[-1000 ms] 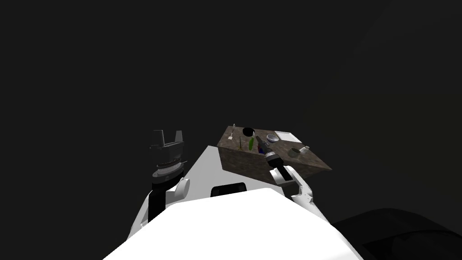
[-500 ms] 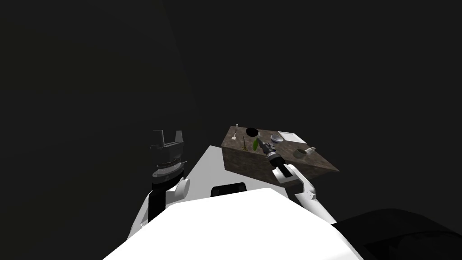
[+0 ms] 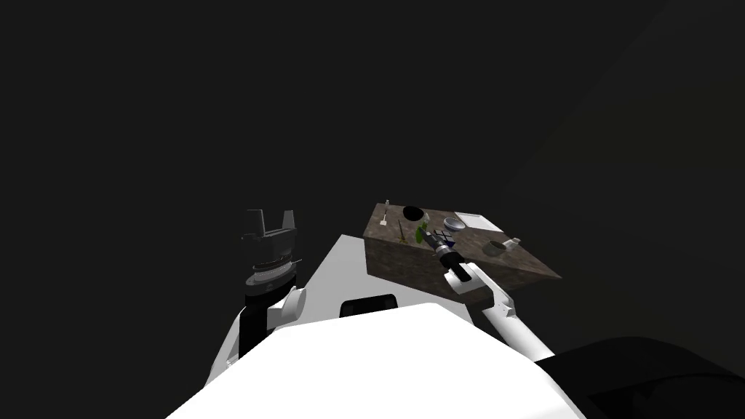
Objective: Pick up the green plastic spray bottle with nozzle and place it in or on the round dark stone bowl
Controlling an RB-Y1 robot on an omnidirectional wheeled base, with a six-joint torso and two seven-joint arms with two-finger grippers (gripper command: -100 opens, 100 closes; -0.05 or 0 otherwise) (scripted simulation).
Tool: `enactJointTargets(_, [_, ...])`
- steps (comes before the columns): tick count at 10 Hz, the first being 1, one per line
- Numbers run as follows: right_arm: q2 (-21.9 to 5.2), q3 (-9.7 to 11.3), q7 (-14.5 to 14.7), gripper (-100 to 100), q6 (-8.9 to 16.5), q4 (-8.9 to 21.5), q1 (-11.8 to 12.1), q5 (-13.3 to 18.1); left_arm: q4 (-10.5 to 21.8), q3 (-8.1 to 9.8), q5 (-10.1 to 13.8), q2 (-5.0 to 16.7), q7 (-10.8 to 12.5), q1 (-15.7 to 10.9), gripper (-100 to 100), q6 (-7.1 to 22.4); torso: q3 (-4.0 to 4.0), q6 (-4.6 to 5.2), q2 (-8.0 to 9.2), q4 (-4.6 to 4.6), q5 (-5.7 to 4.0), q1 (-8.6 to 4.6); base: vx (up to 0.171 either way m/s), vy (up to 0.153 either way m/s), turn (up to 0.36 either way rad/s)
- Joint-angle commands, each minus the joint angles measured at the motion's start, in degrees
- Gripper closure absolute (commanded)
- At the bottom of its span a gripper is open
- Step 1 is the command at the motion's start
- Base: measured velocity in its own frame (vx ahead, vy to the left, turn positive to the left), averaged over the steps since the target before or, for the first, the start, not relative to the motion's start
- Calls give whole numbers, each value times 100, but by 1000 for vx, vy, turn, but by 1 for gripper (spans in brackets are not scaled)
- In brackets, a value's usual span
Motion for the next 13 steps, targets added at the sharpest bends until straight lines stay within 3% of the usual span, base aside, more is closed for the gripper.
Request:
enactJointTargets(1, [-237,-21,81,-100,282,187,-58,95,0,0,0,0,0,0,0,0,0,0,0,0,0,0,24,107,23])
enactJointTargets(2, [-237,-21,81,-100,282,187,-58,95,0,0,0,0,0,0,0,0,0,0,0,0,0,1,21,72,3])
enactJointTargets(10, [-1094,-95,442,-100,1324,822,-189,549,0,0,0,0,0,0,0,0,0,1,1,0,-1,-8,27,101,17])
enactJointTargets(12, [-1135,-95,440,-100,1351,821,-194,535,0,0,0,0,0,0,0,0,0,0,0,0,-2,-9,21,58,4])
enactJointTargets(13, [-1141,-95,450,0,1375,828,-198,541,0,1,0,1,0,0,0,0,3,1,5,1,-4,-23,2,7,-1])
